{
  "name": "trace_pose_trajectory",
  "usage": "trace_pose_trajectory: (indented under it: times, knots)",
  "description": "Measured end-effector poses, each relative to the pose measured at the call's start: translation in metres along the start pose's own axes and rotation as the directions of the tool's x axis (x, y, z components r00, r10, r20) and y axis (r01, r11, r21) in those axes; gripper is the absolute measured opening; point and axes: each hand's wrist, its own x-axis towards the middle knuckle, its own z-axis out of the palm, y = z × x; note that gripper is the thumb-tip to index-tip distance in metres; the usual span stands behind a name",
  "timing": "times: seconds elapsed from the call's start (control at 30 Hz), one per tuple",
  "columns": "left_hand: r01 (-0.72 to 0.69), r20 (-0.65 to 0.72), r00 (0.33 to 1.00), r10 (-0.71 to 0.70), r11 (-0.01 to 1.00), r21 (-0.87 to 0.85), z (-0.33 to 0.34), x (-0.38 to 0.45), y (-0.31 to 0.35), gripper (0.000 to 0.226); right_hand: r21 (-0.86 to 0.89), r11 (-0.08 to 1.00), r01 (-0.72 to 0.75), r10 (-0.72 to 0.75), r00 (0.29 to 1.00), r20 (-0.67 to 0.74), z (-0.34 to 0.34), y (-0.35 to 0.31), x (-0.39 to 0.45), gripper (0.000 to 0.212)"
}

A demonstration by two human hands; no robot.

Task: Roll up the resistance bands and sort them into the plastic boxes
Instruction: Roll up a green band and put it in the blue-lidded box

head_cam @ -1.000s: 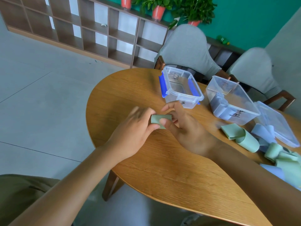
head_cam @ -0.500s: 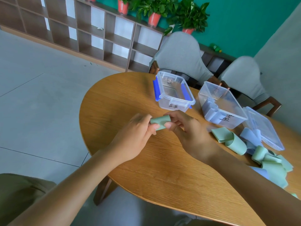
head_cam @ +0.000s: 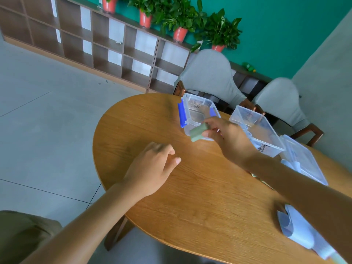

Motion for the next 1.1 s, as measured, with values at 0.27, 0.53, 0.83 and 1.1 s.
trace_pose_trajectory:
  times: [0.27,0.53,0.83,1.1]
  knots:
    - [-0.017,-0.022,1.0,0.019,0.996,0.09,0.004,0.001,-0.001,0.039,-0.304,0.951,0.065,-0.071,0.997,-0.011,-0.025,0.017,0.065,0.03]
    - [-0.058,-0.029,0.998,0.064,0.985,0.165,0.007,0.0,0.004,0.037,-0.396,0.918,0.001,0.045,0.993,0.109,-0.02,0.017,0.094,0.015]
    - [-0.068,-0.03,0.997,0.075,0.98,0.187,0.004,0.0,0.006,0.034,-0.206,0.968,-0.144,0.183,0.965,0.188,-0.007,0.014,0.102,0.039]
    - [-0.079,-0.026,0.996,0.086,0.976,0.203,0.006,0.0,0.004,0.034,-0.264,0.96,-0.091,0.189,0.907,0.375,0.0,0.017,0.114,0.042]
